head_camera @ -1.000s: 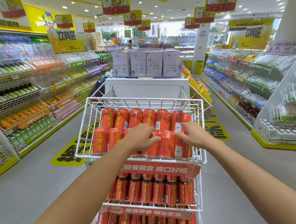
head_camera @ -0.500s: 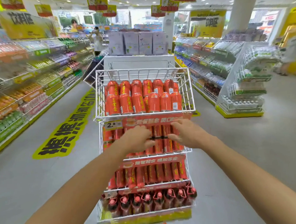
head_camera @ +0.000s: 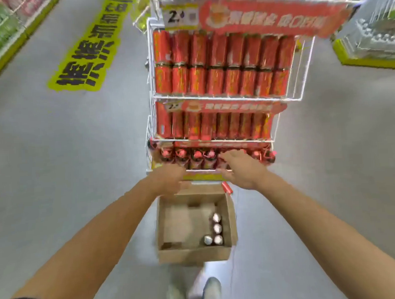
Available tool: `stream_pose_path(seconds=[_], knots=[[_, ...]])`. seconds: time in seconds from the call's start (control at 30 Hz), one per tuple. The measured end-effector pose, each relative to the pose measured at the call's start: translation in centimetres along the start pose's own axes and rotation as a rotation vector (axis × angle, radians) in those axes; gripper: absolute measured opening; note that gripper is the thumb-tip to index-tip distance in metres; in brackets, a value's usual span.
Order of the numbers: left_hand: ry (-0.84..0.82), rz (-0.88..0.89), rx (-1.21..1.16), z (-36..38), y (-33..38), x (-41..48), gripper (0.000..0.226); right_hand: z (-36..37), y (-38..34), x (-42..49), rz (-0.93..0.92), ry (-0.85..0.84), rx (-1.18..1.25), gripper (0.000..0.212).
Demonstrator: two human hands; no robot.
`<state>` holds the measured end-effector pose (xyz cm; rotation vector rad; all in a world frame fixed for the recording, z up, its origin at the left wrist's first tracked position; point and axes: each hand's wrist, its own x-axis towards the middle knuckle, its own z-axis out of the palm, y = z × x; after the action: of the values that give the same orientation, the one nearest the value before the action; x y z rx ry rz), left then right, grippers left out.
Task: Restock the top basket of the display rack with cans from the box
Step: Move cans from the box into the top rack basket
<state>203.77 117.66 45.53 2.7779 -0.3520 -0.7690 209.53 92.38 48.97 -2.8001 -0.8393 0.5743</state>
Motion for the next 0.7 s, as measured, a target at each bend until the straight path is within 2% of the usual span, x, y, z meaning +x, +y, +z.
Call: stream_pose_path(seconds=[0.07,0.1,0.2,0.27,0.43,0.63,0.7], knots=[[-0.107,-0.048,-0.062,7.1,-1.8,0.6,0.044,7.7,0.6,0.8,0.024,-0.115,0.036,0.057],[-0.164,-0.070,-0.107,10.7,-2.7,0.8,0.048,11.5,0.9,0.9,0.036,-0.173,0.061,0.058],[-0.296,-0.088,-0.187,22.2,-5.5,2.3,0.079,21.9,2.2,1.3,0.068,-0.335,0.095,0.049],[-0.332,-0.157,-0.230,27.8,-6.1,3.9,0.076,27.8,3.7,1.8,0.104,-0.398,0.099,0.043],[-0.287,-0.148,-0.300,40.8,-6.1,12.8,0.059,40.8,9.2,6.7,0.135,-0.404,0.074,0.039],[-0.323,-0.086,-0.400,56.8,-6.5,26.3,0.061,56.5,17.0,16.2,0.168,-0.365,0.022,0.048],[-0.346,-0.048,-0.448,61.2,-6.7,29.4,0.055,61.2,19.1,18.4,0.188,-0.374,0.012,0.053]])
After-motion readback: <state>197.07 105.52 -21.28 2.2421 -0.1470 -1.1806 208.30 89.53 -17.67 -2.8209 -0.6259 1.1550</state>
